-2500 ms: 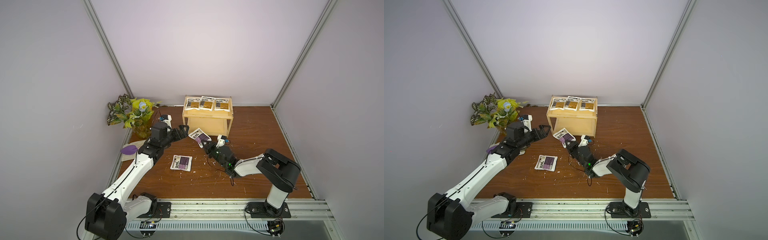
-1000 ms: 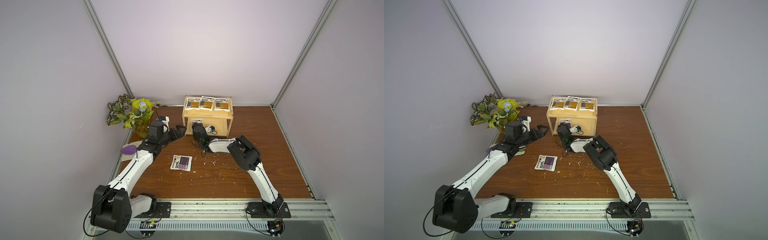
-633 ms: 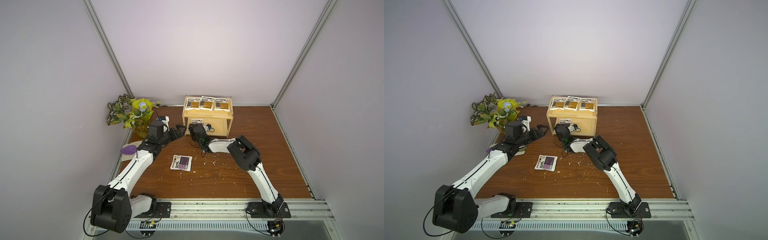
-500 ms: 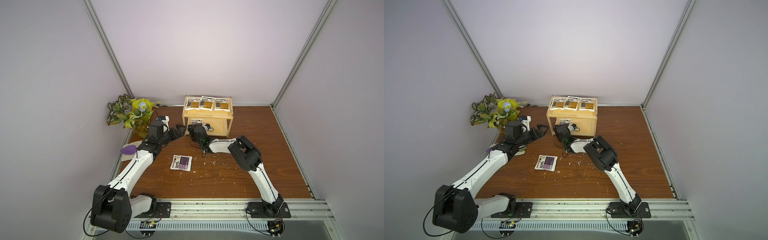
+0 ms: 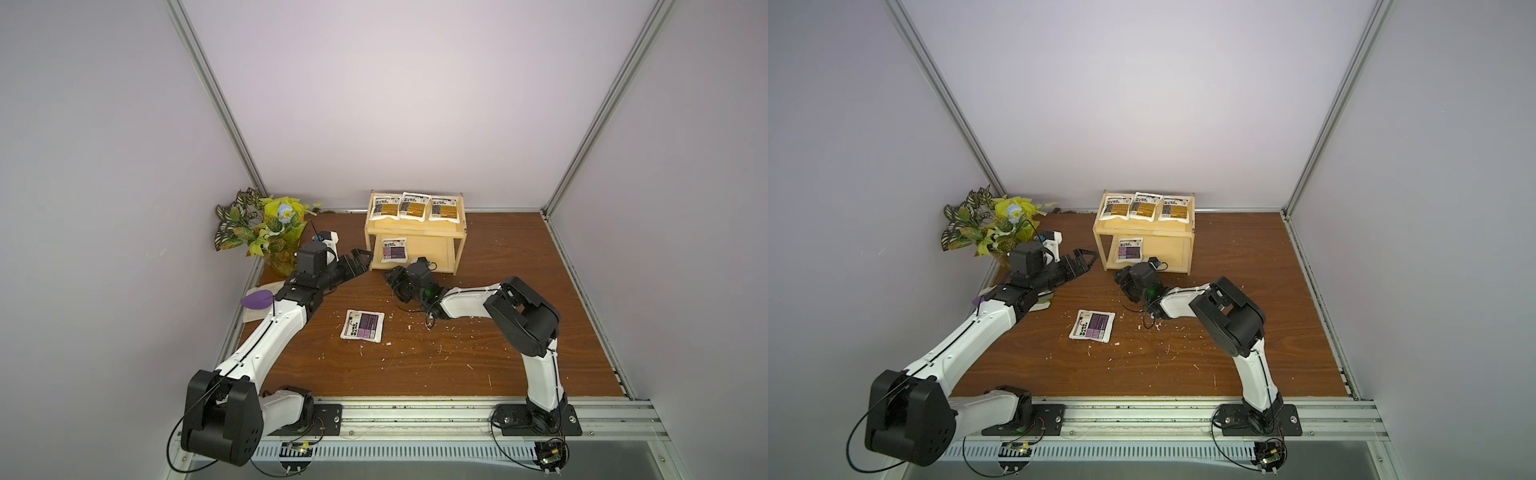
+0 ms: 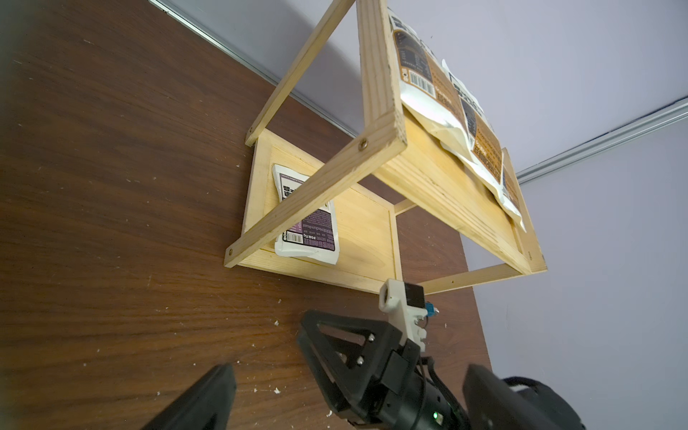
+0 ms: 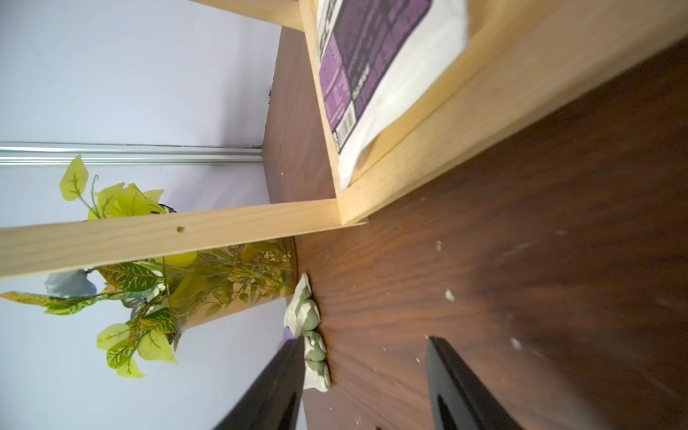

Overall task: Place the bagged coffee beans on the shelf by color
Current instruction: Place the bagged coffee beans on the shelf.

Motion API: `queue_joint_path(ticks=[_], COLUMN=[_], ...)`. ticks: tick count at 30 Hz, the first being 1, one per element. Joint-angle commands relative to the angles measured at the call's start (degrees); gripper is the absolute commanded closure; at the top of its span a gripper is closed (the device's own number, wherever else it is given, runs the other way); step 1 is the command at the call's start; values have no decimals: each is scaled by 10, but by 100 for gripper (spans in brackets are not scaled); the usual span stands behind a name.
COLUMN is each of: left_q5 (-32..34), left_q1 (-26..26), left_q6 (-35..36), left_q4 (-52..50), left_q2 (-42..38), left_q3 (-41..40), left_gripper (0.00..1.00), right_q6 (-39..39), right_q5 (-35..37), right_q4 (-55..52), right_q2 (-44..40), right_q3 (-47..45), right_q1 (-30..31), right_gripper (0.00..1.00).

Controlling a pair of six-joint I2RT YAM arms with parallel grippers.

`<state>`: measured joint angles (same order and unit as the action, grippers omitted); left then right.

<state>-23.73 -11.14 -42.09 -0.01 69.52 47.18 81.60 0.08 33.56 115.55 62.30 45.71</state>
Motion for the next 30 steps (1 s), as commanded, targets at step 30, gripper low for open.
queue_joint_path(ticks=[30], left_q5=[-24], left_q1=[8], left_q6=[37], left_q4=[6], left_q2=[-5], left_q3=[-44], left_gripper=[0], right_q6=[-7], right_q5=[68], right_q4=[176], right_q2=[65], right_q3=[21], right_q1=[-86], right_gripper=[45])
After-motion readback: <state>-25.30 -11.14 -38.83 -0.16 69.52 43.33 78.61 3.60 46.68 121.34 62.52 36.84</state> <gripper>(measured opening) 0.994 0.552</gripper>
